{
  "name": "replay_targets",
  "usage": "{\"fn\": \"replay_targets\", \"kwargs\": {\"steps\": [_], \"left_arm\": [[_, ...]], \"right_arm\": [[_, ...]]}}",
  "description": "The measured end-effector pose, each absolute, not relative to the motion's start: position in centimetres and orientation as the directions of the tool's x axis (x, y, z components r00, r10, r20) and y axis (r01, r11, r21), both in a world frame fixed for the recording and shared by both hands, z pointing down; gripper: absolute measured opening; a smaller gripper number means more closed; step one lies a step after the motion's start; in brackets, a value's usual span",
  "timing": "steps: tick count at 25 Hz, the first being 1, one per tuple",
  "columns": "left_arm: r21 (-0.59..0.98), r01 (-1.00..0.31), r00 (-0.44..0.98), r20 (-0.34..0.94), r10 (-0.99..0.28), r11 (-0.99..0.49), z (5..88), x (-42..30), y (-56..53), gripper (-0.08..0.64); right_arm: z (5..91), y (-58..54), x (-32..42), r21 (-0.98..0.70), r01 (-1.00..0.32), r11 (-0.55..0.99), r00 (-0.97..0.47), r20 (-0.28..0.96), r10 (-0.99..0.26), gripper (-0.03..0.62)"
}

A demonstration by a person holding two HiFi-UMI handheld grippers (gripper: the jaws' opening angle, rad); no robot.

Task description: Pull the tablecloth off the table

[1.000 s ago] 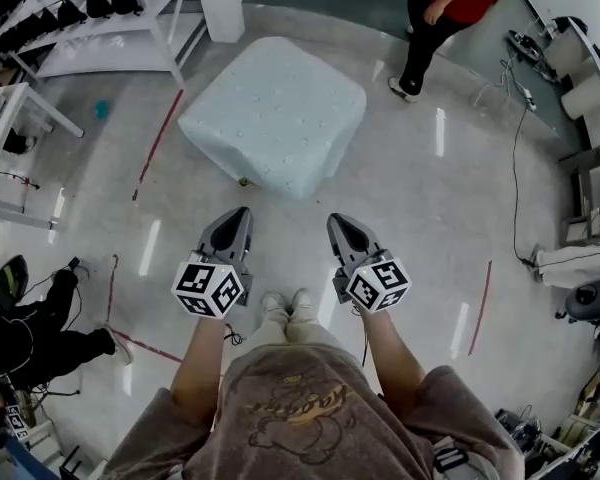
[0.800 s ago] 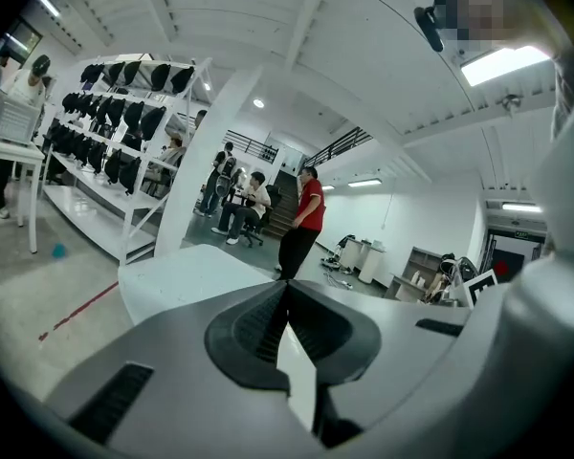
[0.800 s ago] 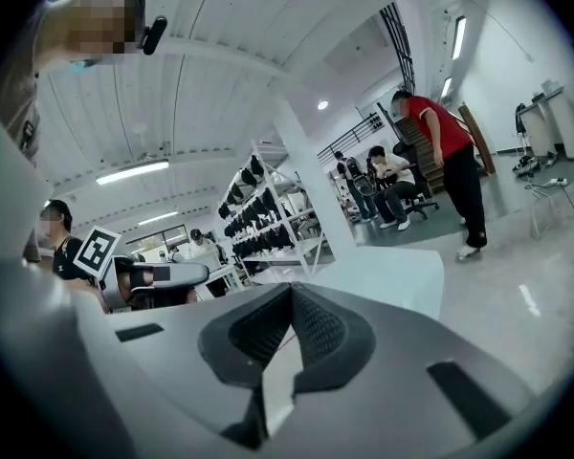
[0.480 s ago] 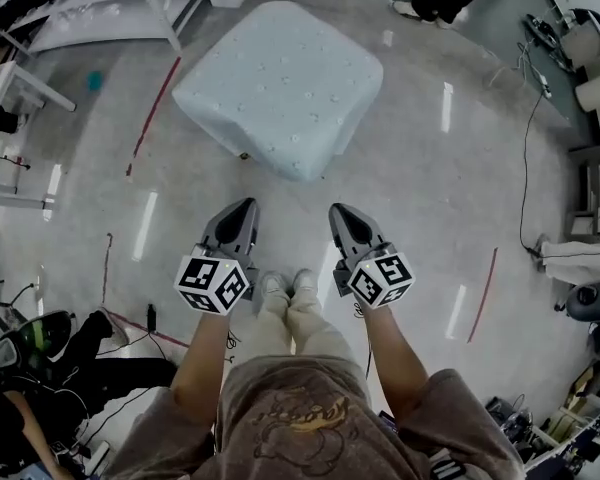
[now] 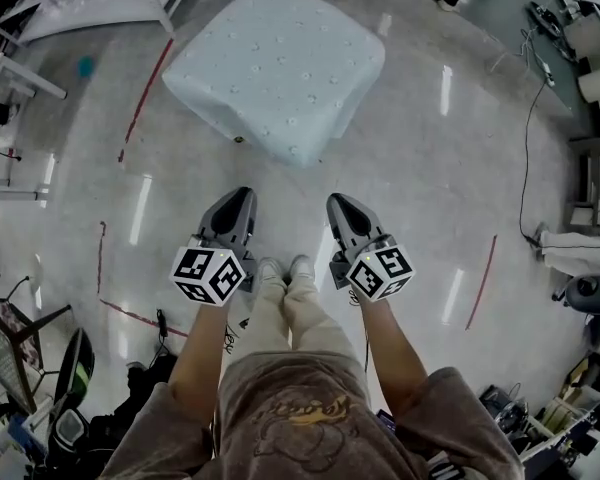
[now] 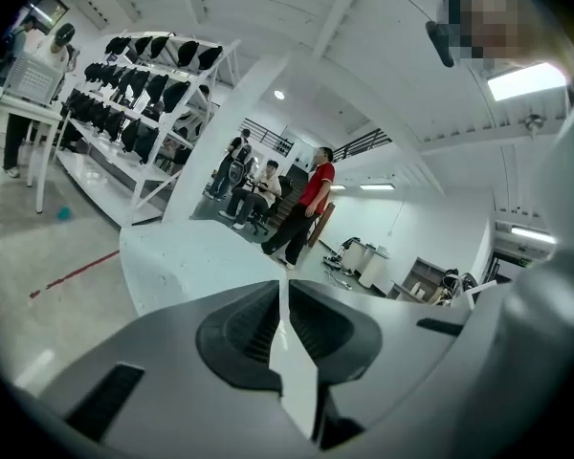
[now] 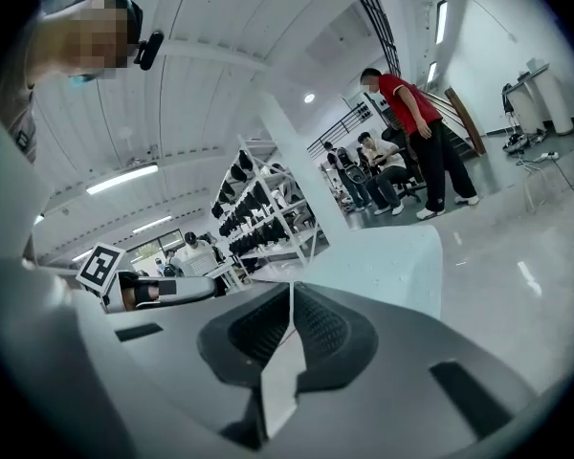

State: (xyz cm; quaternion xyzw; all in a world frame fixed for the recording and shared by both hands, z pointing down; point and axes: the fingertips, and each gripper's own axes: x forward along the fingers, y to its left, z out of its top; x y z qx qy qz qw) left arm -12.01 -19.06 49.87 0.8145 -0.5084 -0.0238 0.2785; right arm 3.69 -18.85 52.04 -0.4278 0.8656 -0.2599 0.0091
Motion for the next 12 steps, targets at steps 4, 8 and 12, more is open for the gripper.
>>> {"fn": "replay_targets", "kwargs": {"steps": [4,8,12], "left_arm": [[0.518,-0.788,0.507,0.240,-0.828,-0.332,50.6,-11.6,-18.9,0.104],[0.557,-0.758,0.535,0.232,-0.812,-0.340,51.2,-11.0,-18.8,0.171],[0.612,-0.695,0.603,0.211,-0.769,-0.377,52.0,-9.8,-18.3,0.264]], "right_arm": [[52.6,-18.8,3.8,-0.481,-0.722,0.497,-0.645,0.208,-0.736,0.065],[53.3,-18.6,3.7,-0.517,-0.698,0.496,-0.666,0.214,-0.714,0.159],[53.9,-18.2,3.4,-0.552,-0.661,0.509,-0.697,0.200,-0.688,0.300]]}}
